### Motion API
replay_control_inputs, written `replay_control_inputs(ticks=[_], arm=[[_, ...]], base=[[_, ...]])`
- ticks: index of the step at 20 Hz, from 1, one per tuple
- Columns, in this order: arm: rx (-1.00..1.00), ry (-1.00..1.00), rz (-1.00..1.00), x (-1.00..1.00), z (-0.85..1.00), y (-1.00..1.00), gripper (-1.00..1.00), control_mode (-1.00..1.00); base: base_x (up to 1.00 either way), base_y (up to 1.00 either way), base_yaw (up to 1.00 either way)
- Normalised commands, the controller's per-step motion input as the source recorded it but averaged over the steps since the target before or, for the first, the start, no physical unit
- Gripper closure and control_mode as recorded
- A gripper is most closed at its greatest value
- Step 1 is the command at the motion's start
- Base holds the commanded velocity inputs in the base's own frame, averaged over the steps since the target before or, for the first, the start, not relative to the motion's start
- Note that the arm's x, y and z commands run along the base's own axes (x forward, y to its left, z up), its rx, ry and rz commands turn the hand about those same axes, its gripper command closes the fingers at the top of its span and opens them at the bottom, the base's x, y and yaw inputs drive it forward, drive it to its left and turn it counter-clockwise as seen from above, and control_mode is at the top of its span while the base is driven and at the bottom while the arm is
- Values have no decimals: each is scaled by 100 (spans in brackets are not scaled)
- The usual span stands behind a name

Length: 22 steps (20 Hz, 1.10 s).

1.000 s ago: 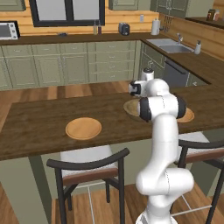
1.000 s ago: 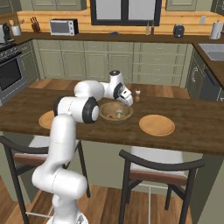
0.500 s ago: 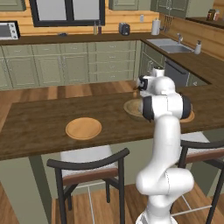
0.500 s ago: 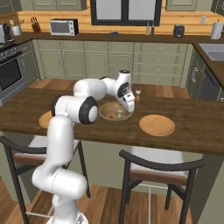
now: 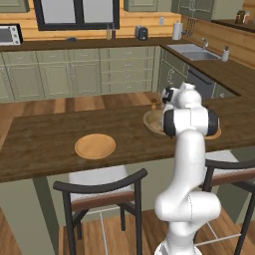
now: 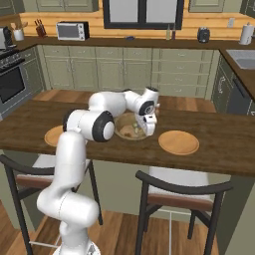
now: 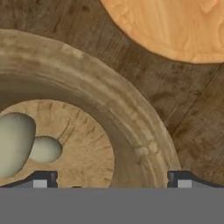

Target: Pick the chicken drumstick and mushroom from their plates and place them in the bowl. Then put the bowl in the fridge.

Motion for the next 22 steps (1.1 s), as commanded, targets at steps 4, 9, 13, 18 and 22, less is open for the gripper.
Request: replay_control_inputs(ticks=[4,9,13,18,22], arm=[[2,7,0,-18,-1,0,-100,-100],[3,3,0,0,14,11,-100,-100],[-7,7,0,0,-78,32,-100,-100],[-8,4,0,0,-46,19,100,-100],[0,-1,0,-17,23,0,100,-100]], base=[[0,0,0],[0,0,0],[0,0,0],[0,0,0],[0,0,0]])
